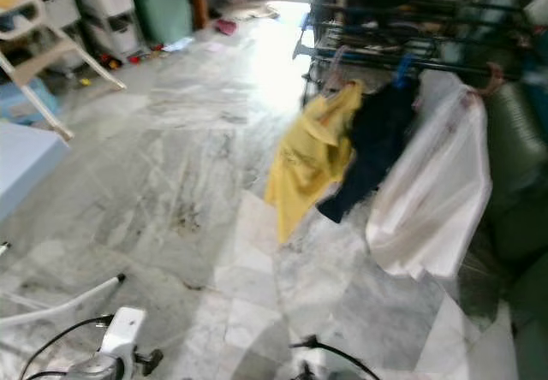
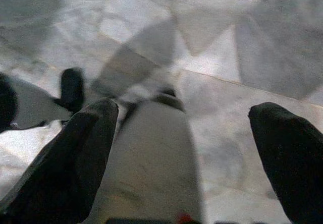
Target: Hang hanger
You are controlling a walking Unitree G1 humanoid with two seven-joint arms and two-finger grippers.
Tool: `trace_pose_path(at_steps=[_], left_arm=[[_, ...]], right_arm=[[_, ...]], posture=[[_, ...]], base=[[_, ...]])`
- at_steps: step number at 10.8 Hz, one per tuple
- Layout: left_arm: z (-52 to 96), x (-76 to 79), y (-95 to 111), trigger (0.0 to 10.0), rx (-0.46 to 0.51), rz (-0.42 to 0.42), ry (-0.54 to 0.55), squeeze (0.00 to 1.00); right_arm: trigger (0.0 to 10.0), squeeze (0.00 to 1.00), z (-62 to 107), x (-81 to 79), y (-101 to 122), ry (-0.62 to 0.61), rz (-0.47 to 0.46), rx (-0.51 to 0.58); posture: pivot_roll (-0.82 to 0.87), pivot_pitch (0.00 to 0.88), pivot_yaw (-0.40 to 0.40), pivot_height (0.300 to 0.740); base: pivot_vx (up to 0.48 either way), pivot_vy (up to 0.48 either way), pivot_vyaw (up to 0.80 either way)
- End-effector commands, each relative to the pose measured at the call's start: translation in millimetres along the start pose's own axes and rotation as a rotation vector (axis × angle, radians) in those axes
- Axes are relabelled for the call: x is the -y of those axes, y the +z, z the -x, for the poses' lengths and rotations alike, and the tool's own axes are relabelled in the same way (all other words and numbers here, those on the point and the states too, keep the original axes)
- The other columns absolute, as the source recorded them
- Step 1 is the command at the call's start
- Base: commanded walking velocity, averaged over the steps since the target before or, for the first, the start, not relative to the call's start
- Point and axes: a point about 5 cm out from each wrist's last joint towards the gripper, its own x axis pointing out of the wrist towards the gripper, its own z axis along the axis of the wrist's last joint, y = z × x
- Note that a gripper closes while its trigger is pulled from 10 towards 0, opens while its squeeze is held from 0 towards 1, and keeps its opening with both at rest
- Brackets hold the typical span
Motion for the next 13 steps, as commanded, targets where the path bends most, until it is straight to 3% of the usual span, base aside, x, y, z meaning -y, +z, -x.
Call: trace_pose_path(at_steps=[1,5,13], left_arm=[[-0.4,3.8,-2.7,10.0,-0.012,-0.009,-0.009,0.00],[-0.6,4.3,-2.1,10.0,-0.010,-0.014,-0.009,0.00],[-0.7,5.5,-1.6,10.0,0.009,-0.007,-0.002,0.00]], right_arm=[[10.0,0.00,0.7,6.1,-1.4,-0.013,-0.004,-0.006],[10.0,0.00,0.8,6.9,-1.8,-0.017,-0.008,-0.008],[10.0,0.00,1.2,8.2,-2.9,-0.016,-0.004,-0.008]], posture=[[-0.15,0.057,0.037,0.740],[-0.15,0.056,0.037,0.740],[-0.16,0.049,0.040,0.740]], base=[[-0.296,0.000,0.00],[-0.292,0.000,0.00],[0.000,0.000,0.00]])
